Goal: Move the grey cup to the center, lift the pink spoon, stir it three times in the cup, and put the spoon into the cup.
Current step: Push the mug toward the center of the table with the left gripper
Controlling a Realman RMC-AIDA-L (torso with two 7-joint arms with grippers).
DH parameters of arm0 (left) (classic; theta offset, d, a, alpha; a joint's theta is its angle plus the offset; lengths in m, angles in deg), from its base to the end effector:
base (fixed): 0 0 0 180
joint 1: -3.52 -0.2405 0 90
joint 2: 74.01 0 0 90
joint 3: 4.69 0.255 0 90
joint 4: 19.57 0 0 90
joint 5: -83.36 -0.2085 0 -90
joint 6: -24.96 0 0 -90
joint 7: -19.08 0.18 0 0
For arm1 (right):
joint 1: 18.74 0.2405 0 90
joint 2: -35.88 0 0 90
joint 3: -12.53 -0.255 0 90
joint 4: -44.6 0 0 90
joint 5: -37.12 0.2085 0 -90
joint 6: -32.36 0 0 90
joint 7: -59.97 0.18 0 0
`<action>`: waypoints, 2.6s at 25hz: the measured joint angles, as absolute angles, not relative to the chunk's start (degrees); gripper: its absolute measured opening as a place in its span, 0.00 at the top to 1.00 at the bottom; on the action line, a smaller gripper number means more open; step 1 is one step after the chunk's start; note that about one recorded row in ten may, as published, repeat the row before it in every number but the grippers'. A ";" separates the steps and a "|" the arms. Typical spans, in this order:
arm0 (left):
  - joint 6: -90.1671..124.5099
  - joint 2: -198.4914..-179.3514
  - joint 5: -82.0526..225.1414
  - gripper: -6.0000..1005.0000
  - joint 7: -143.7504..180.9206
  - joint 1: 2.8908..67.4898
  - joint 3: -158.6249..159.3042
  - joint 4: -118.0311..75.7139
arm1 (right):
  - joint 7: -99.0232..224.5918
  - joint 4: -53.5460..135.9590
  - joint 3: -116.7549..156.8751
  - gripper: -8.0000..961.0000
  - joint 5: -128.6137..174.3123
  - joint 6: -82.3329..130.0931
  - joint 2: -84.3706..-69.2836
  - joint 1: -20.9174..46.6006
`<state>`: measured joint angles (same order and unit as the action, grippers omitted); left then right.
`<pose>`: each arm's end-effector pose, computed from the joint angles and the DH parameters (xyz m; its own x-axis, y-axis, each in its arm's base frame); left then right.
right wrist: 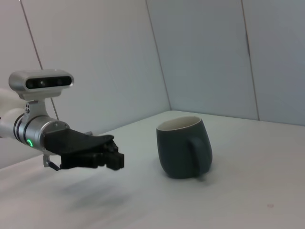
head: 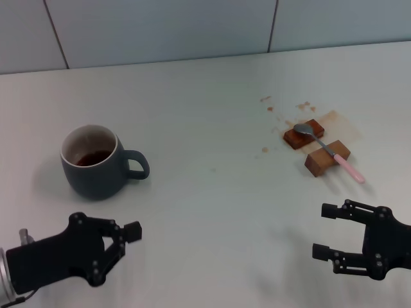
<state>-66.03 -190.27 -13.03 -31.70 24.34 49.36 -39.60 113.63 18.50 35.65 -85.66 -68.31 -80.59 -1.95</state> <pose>-0.2817 0.2641 -0.0635 0.7831 0.1895 0.5924 0.3462 -0.9241 -0.1620 0.3225 0.2365 -0.0217 0.7618 -0.2667 -0.5904 -0.4603 -0.8641 -0.2035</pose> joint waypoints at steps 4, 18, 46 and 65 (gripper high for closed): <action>-69.53 -191.76 -12.84 0.90 -30.41 24.46 41.58 -39.49 | 113.63 18.50 35.54 0.16 -85.66 -68.21 -80.68 -1.95; -56.02 -192.73 2.30 1.00 14.63 24.34 8.84 -21.51 | 113.27 18.50 35.10 0.16 -85.38 -68.26 -80.82 -1.95; -40.76 -193.17 -1.37 1.00 50.24 31.16 4.76 -5.89 | 113.22 18.41 35.12 0.16 -85.21 -68.78 -81.00 -2.14; -32.91 -193.17 -5.77 1.00 50.10 38.90 -1.55 6.49 | 113.14 18.54 35.27 0.16 -85.21 -69.10 -81.00 -1.59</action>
<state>-32.91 -193.17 -5.77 50.10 38.90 -1.55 6.49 113.14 18.54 35.27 -85.21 -69.10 -81.00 -1.59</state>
